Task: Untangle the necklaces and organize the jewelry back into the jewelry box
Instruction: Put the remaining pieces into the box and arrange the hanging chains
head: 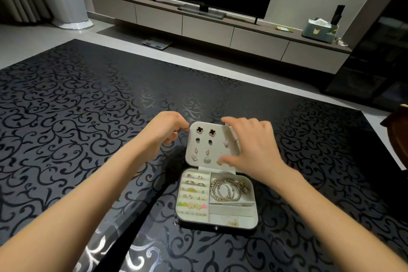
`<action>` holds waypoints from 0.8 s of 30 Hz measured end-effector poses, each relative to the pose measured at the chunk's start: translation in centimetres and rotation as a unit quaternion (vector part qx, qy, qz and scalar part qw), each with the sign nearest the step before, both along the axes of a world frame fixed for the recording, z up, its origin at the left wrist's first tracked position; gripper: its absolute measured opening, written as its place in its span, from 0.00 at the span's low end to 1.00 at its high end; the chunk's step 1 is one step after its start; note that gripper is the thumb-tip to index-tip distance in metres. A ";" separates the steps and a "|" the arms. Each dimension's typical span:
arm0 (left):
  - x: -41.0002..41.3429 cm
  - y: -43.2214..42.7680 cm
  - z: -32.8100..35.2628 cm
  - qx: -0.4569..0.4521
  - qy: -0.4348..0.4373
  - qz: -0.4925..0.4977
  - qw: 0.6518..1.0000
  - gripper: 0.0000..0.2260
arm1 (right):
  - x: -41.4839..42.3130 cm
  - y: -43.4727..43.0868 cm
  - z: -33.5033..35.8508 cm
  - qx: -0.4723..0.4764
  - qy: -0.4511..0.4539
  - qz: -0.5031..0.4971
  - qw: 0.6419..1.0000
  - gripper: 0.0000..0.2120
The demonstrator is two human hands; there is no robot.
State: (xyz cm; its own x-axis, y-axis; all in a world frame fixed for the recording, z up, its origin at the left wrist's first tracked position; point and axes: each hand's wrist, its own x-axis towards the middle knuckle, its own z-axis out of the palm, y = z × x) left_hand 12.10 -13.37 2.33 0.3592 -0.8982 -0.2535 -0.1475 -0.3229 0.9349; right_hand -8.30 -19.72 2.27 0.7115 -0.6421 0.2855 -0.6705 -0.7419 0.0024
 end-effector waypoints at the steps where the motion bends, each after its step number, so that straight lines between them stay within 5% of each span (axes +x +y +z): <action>1: 0.1 -0.2 0.1 -0.004 -0.010 -0.014 1.000 0.06 | -0.2 0.6 -0.6 -0.039 0.019 -0.002 0.999 0.43; 5: 0.5 -0.9 0.6 -0.007 -0.026 -0.060 0.998 0.13 | -0.4 1.5 -2.3 -0.142 -0.024 -0.024 0.989 0.46; 11: 1.7 -1.7 0.7 0.009 0.051 -0.062 0.997 0.07 | -0.7 2.5 -4.0 -0.210 -0.111 -0.006 0.971 0.44; 19: 0.3 -3.7 0.9 0.052 -0.124 -0.272 0.953 0.08 | -0.3 3.9 -5.7 -0.272 -0.178 -0.010 0.946 0.41; 24: -1.6 -3.7 -1.2 0.105 -0.121 -0.359 0.919 0.09 | -0.6 5.5 -7.3 -0.330 -0.192 0.004 0.924 0.31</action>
State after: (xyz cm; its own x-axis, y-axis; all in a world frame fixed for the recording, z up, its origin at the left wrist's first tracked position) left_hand 10.54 -17.04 1.18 -0.2388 -0.8657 -0.4398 -0.5897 -0.2305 0.7740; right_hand -8.90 -14.25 -5.03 0.4806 -0.2331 0.8454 -0.7100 -0.6692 0.2191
